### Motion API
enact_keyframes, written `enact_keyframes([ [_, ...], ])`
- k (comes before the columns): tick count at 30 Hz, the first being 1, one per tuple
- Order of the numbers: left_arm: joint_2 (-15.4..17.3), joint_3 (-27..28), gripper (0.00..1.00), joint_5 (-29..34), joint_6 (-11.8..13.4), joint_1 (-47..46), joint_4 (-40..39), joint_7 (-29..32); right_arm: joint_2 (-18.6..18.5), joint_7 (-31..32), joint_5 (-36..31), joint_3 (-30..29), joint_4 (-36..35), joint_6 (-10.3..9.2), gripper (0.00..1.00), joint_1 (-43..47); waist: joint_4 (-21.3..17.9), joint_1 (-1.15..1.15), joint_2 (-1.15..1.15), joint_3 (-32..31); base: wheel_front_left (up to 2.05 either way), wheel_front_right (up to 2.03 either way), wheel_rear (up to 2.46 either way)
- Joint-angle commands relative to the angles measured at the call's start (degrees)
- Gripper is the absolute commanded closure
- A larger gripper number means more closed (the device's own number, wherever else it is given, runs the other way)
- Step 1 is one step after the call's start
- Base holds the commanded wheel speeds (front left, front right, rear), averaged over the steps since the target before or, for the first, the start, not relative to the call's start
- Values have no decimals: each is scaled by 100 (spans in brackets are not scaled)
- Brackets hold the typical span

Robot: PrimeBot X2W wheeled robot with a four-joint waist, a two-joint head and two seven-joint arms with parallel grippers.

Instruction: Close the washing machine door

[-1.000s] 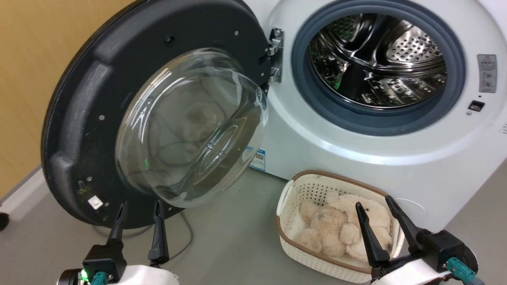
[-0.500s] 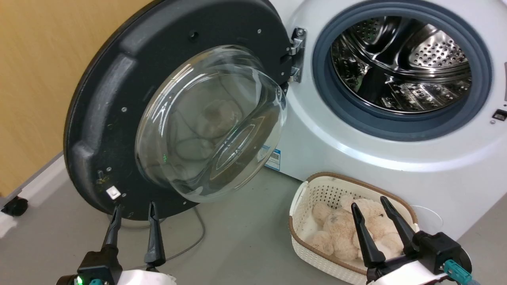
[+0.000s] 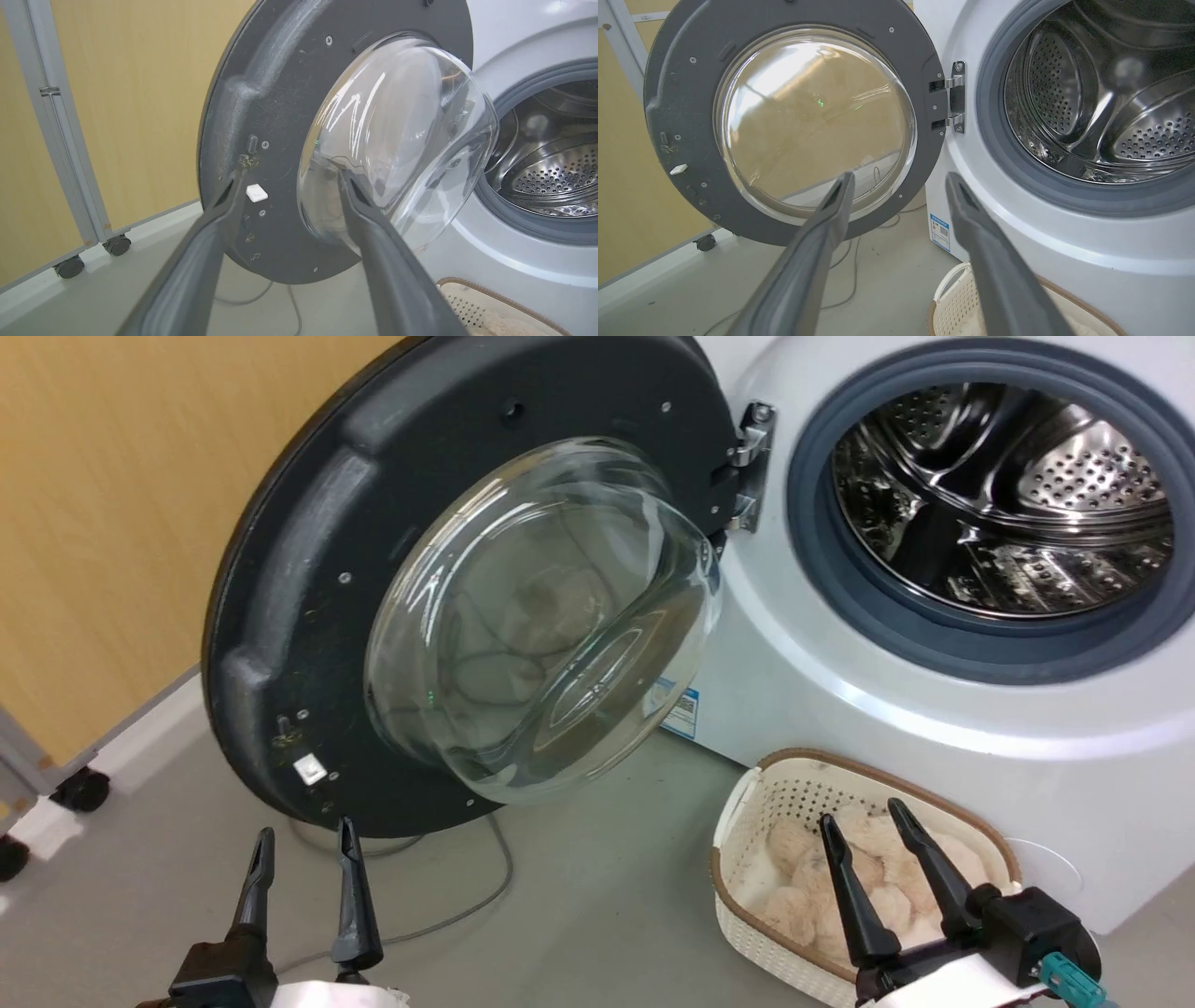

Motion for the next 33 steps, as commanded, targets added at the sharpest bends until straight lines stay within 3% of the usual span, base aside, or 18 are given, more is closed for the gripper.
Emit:
enact_keyframes([
  [1, -1, 7, 0, -20, 20, 88, -6, -57, -10, -49, 71, 28, 25, 4, 0, -93, 36, 0, 0, 3, 0, 0, 0],
  [11, -1, 18, 0, -10, -2, 82, 0, -79, -6, -71, 83, 20, 25, 5, 0, -74, 87, 0, 0, 17, 0, 0, 0],
  [12, -1, 16, 83, -12, -12, 79, -6, -79, -6, -71, 82, 18, 24, 5, 0, -70, 88, 0, 0, 18, 0, 0, 0],
  [13, -1, 15, 100, -14, -24, 70, -41, -79, -5, -71, 81, 15, 20, 5, 0, -65, 90, 0, 0, 19, 0, 0, 0],
  [17, 0, 303, 100, -237, -82, -61, -288, -79, -2, -71, 67, -11, -9, 5, 0, -29, 102, 0, 0, 28, 0, 0, 0],
  [22, 228, 983, 100, -578, -432, -559, -381, -79, -20, -71, 9, -82, -89, 5, 0, 66, 115, 0, 0, 106, 0, 0, 0],
  [27, 494, 1902, 100, -2193, -803, -1603, 371, 420, -60, -71, -59, -196, -188, 5, 0, 169, 112, 0, 0, 237, 0, 0, 0],
  [33, 920, 2663, 100, -3970, -888, -2767, 1643, 1773, -72, -71, -128, -200, -276, 5, 0, 206, -57, 0, 0, 417, 0, 0, 0],
])
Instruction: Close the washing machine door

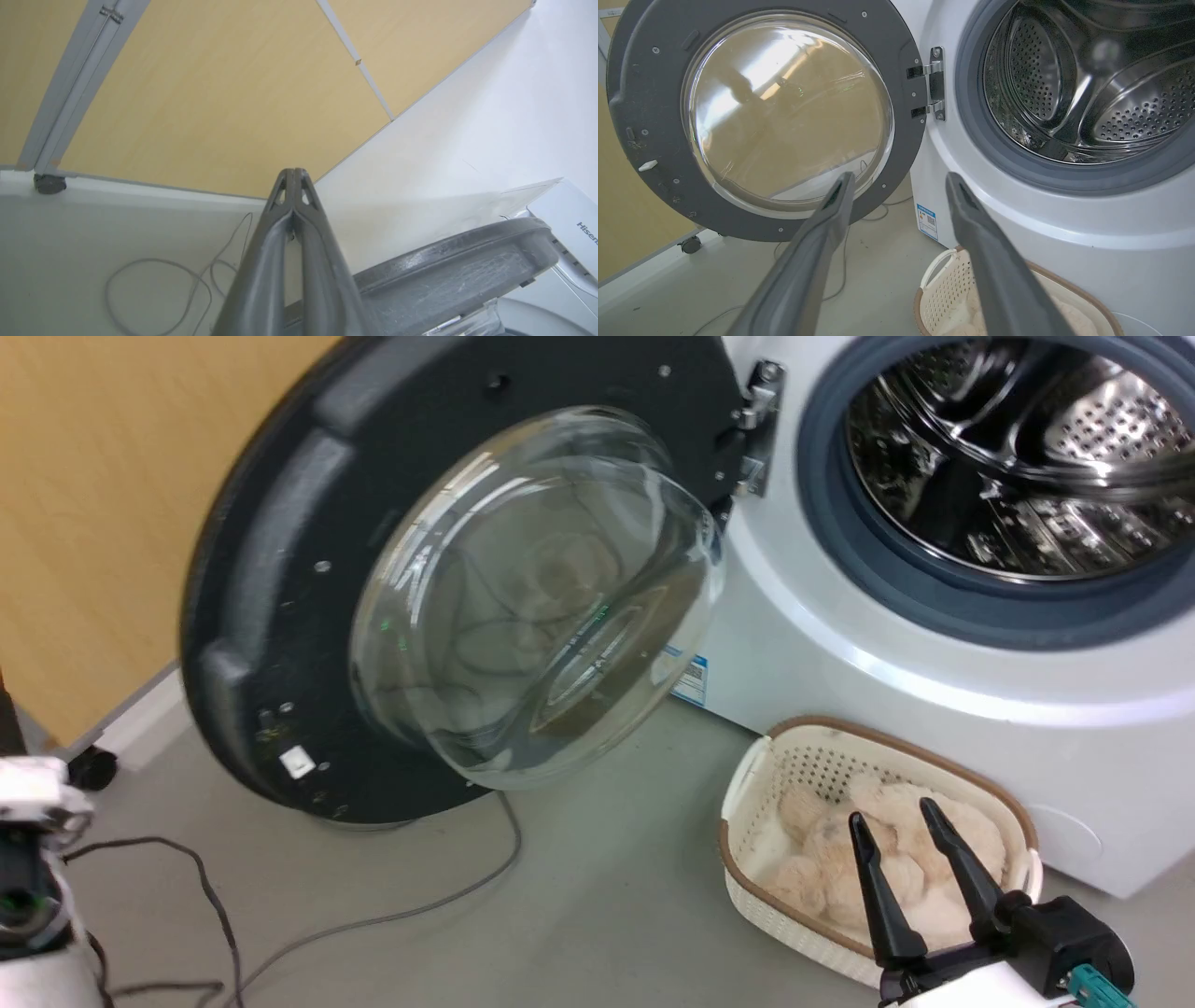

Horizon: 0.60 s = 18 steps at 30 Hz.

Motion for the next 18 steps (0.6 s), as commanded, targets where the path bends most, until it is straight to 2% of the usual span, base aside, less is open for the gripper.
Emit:
enact_keyframes([
  [1, 50, 73, 100, -210, -9, -185, 178, 205, -37, -26, -39, 12, -30, 5, 0, 30, -93, 0, 0, 79, 0, 0, 0],
  [4, 161, 256, 100, -787, 84, -517, 648, 814, -63, -26, -47, 41, -38, 5, 0, 4, -189, 0, 0, 150, 0, 0, 0],
  [8, 218, 476, 100, -1486, 339, -853, 1203, 1626, -102, -26, -57, 59, -55, 5, 0, -27, -289, 0, 0, 234, 0, 0, 0],
  [11, 285, 505, 100, -1843, 451, -989, 1480, 2234, -126, -26, -63, 66, -56, 5, 0, -45, -350, 0, 0, 277, 0, 0, 0],
  [16, 437, 394, 100, -2102, 379, -956, 1647, 3008, -146, -26, -72, 93, -41, 5, 0, -82, -451, 0, 0, 301, 0, 0, 0],
  [17, 497, 332, 100, -2230, 274, -805, 1637, 3428, -128, -26, -72, 72, -24, 5, 0, -92, -509, 0, 0, 271, 0, 0, 0],
  [18, 511, 302, 100, -2269, 227, -731, 1615, 3582, -120, -26, -69, 65, -18, 5, 0, -91, -528, 0, 0, 253, 0, 0, 0],
])
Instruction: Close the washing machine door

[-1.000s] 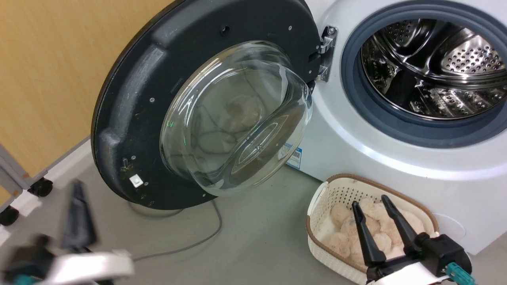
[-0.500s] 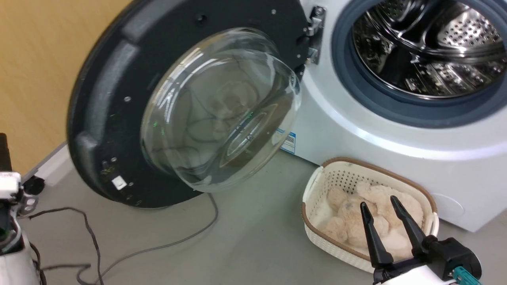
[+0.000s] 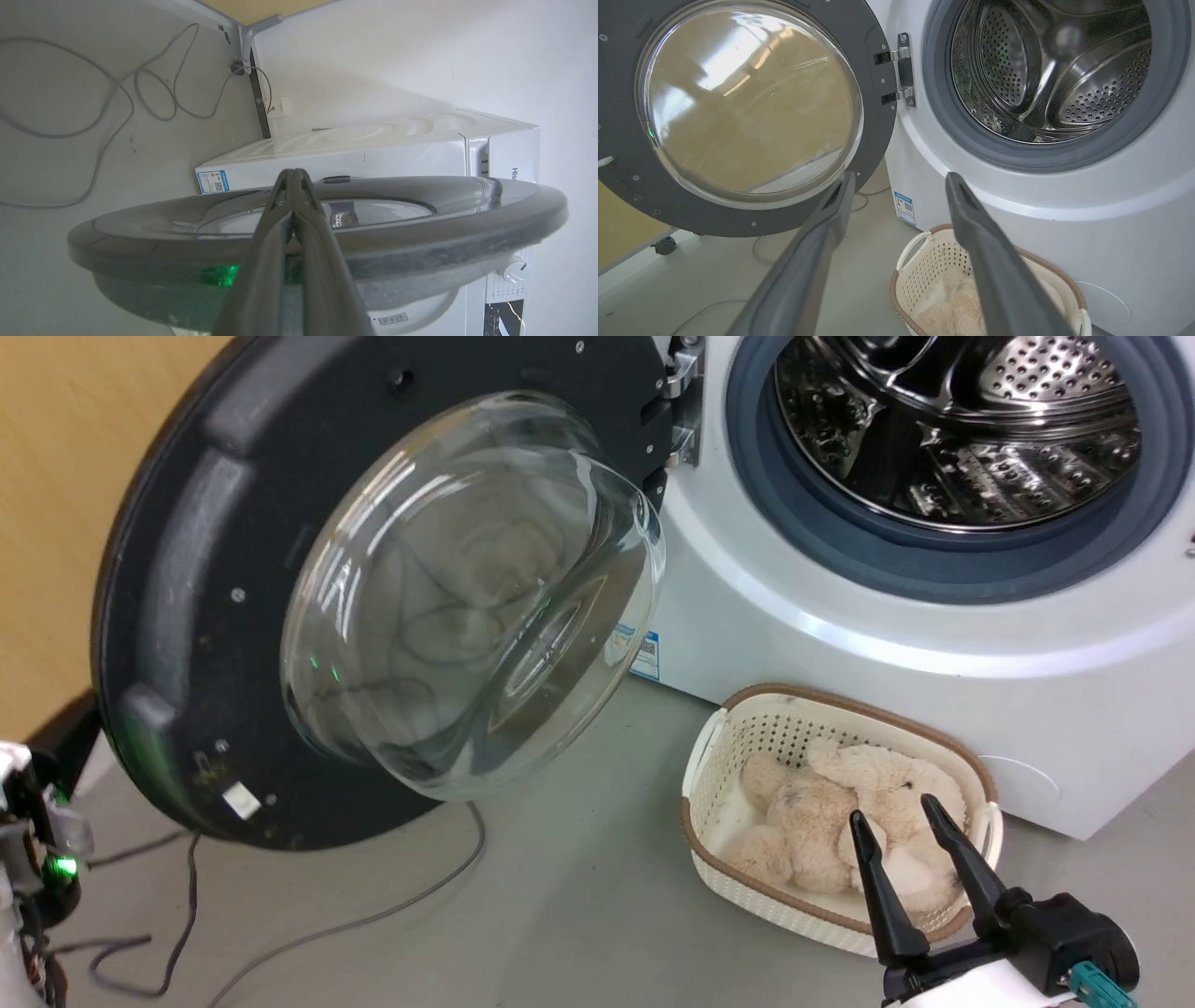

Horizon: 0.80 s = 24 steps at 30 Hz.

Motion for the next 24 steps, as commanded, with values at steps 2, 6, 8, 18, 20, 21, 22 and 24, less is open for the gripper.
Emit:
enact_keyframes([
  [2, -37, -133, 100, -121, -139, 289, -72, 405, 16, -26, -20, -37, 12, 5, 0, -50, -51, 0, 0, -56, 0, 0, 0],
  [6, -125, -224, 100, -420, -308, 652, -394, 1079, 62, -26, 7, -101, 35, 5, 0, -26, -115, 0, 0, -177, 0, 0, 0],
  [8, -162, -244, 100, -508, -329, 754, -514, 1251, 74, -26, 14, -119, 38, 5, 0, -17, -137, 0, 0, -214, 0, 0, 0],
  [18, -1038, -966, 100, -856, -2, 2212, -2608, 2463, 161, -26, 44, -424, -4, 5, 0, 106, -576, 0, 0, -510, 0, 0, 0],
  [20, -1203, -1084, 100, -948, 117, 2407, -2913, 2532, 167, -26, 36, -441, -13, 5, 0, 118, -707, 0, 0, -516, 0, 0, 0],
  [21, -1270, -1160, 100, -998, 170, 2488, -3041, 2555, 169, -26, 31, -446, -18, 5, 0, 123, -776, 0, 0, -515, 0, 0, 0],
  [22, -1325, -1241, 100, -1045, 209, 2564, -3158, 2562, 171, -26, 28, -446, -20, 5, 0, 124, -854, 0, 0, -511, 0, 0, 0],
  [24, -1407, -1429, 100, -1134, 258, 2672, -3328, 2511, 174, -26, 19, -449, -26, 5, 0, 125, -1007, 0, 0, -489, 0, 0, 0],
])
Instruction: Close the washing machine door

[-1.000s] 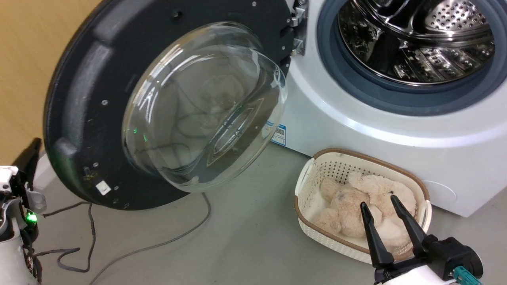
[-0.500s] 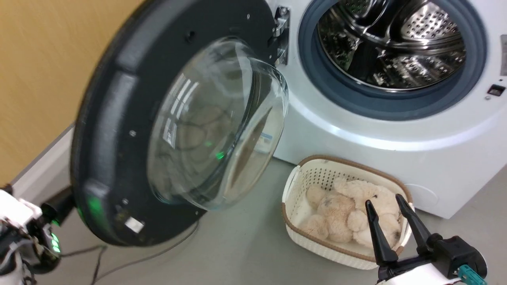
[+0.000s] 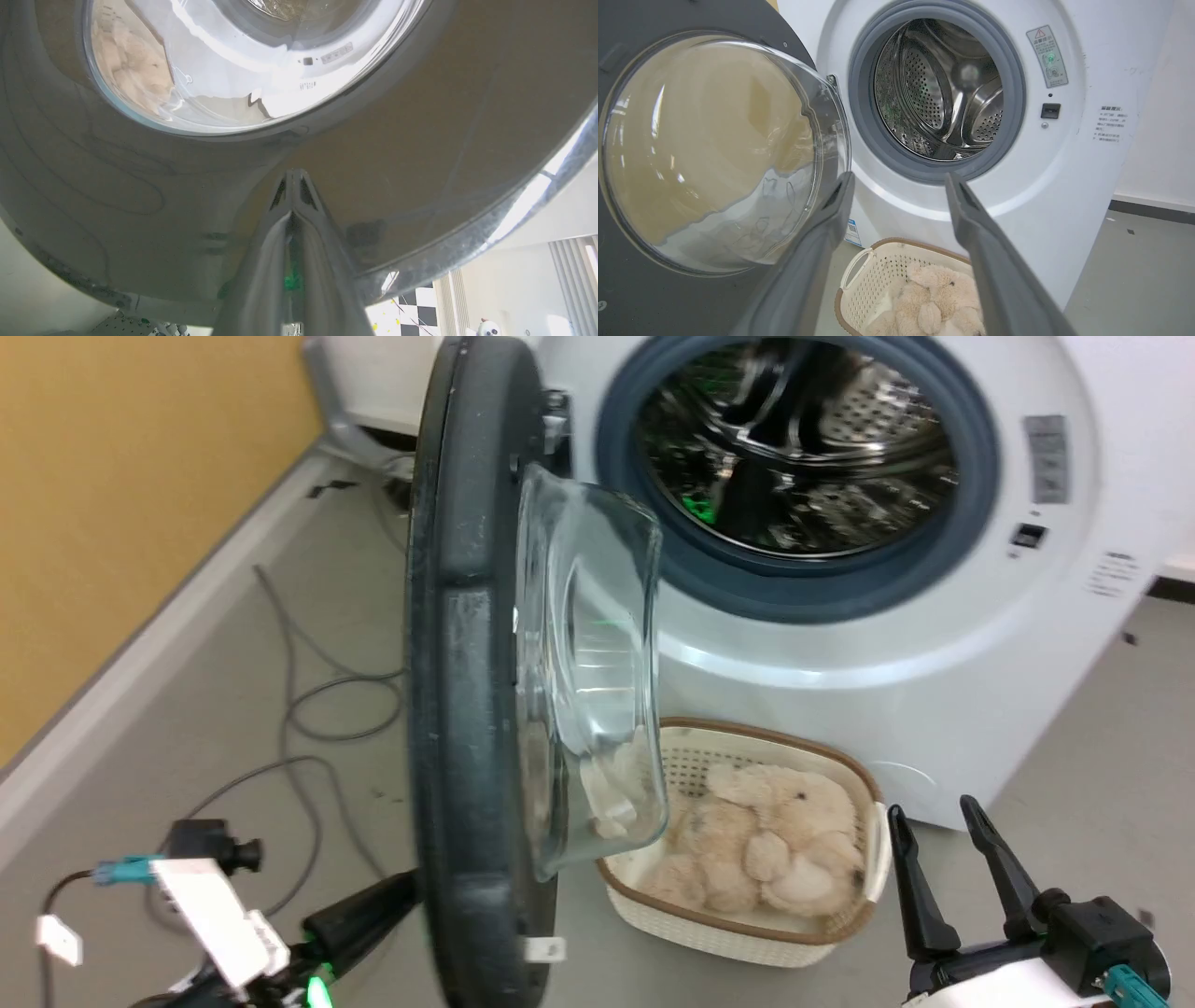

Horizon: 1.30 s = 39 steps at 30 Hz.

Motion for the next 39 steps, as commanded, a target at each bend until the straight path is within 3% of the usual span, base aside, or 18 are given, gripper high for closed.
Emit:
enact_keyframes([
  [1, -44, -75, 100, -59, 20, 61, -47, -31, 25, -26, -21, -1, -24, 5, 0, 57, -174, 0, 0, 31, 0, 0, 0],
  [6, -93, -814, 100, -436, -10, 143, -150, -416, 28, -26, -64, 52, -30, 5, 0, 0, -678, 0, 0, 134, 0, 0, 0],
  [13, -97, -1809, 100, -907, -279, 6, 289, -1661, 27, -26, -90, 78, -82, 5, 0, -128, -1538, 0, 0, 382, 0, 0, 0],
  [25, -98, -2601, 100, -1080, -709, -1288, 1413, -3598, 35, -26, -27, 104, -186, 5, 0, -243, -2872, 0, 0, 922, 0, 0, 0],
  [32, -98, -2865, 100, -1139, -807, -2286, 2149, -4772, 38, -26, 98, 172, -190, 5, 0, -280, -3195, 0, 0, 1012, 0, 0, 0],
  [39, -98, -3248, 100, -1428, -967, -2849, 2854, -5488, 38, -26, 136, 171, -177, 5, 0, -281, -3085, 0, 0, 945, 0, 0, 0],
])
